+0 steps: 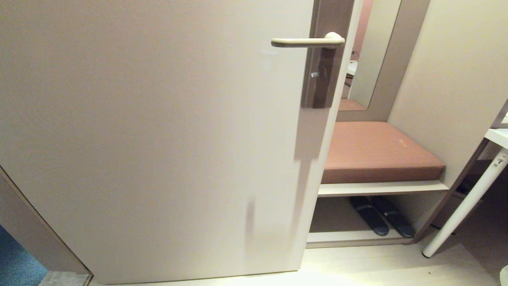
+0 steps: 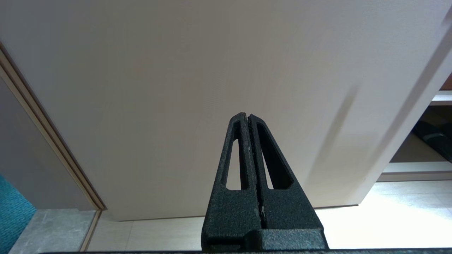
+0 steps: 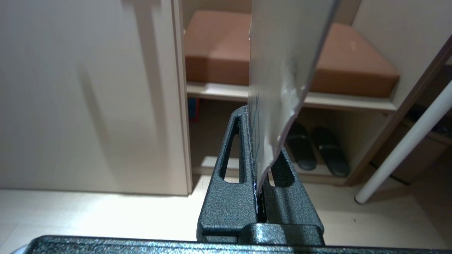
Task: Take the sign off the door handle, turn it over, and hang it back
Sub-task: Hand it to the other hand
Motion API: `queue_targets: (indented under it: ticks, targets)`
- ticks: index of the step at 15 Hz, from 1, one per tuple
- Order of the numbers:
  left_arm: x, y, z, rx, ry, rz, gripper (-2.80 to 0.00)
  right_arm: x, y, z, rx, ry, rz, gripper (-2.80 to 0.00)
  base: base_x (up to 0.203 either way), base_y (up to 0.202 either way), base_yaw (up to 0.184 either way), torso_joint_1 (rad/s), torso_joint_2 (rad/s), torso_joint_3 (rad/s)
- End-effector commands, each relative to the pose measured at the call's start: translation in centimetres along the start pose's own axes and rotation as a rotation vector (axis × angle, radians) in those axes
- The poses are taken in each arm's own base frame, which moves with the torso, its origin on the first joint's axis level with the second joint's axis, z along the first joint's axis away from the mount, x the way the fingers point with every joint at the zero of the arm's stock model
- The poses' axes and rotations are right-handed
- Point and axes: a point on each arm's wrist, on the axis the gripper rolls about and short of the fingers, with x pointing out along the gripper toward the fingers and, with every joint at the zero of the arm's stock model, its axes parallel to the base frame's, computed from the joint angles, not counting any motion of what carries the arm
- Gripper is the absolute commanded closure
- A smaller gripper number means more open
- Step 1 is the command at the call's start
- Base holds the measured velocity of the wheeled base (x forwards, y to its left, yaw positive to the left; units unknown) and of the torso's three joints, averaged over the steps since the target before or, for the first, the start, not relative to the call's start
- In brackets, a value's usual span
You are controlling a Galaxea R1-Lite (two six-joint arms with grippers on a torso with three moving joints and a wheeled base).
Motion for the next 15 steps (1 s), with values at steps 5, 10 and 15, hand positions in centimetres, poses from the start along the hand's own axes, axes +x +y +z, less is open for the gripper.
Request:
queue_targets:
  ticks: [5,10,15]
  targets:
    - [0.01,0.00,0.00,0.000,0.001,0.001,0.00,-0.63,0.02,-0.25,0.013,-0.078,-0.007,0.00,0.000,0.000,0.000,0.000,0.00,0.000]
    - [0.01,0.00,0.00,0.000,0.001,0.001,0.00,-0.65,0.01,-0.25,0.017,-0.077,-0.008,0.00,0.000,0.000,0.000,0.000,0.00,0.000]
    - [0.01,0.00,0.00,0.000,0.001,0.001,0.00,-0.63,0.01,-0.28,0.019,-0.075,-0.008,0.00,0.000,0.000,0.000,0.000,0.00,0.000]
